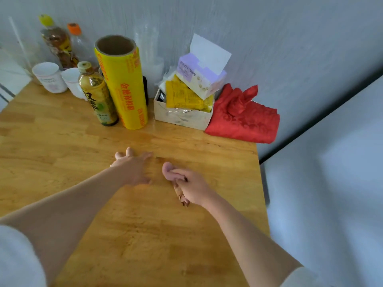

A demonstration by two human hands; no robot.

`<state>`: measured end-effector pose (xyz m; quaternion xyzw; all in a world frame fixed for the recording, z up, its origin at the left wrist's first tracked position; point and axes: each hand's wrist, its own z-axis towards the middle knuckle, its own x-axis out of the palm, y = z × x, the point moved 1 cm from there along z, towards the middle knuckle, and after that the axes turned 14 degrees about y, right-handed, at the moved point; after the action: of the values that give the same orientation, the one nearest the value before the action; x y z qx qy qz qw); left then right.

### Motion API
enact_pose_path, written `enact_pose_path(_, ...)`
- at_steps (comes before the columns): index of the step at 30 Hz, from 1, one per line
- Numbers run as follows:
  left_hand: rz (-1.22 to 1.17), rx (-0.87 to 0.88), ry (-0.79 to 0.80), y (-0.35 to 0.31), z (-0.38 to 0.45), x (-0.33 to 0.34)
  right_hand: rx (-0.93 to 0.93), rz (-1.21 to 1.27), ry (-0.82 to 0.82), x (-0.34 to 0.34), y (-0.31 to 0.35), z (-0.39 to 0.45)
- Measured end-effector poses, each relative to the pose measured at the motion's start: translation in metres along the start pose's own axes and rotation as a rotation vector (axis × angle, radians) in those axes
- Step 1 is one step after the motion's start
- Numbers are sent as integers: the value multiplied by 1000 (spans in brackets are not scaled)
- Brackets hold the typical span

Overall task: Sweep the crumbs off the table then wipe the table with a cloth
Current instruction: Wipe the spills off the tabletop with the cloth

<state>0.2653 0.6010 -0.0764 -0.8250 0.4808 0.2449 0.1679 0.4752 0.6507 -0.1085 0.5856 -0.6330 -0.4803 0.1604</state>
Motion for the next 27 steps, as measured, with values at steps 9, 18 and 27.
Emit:
enact_pose_path(9,15,15,21,1,1,1,339,184,-574,-97,-62,-90)
enact_pose_path(18,-11,24,30,0,-2,1,402,-371,-737,-65,-87,-73)
enact_pose_path(27,73,-40,118,-20,-11,-12,228,-569,-386,-56,-70,-31)
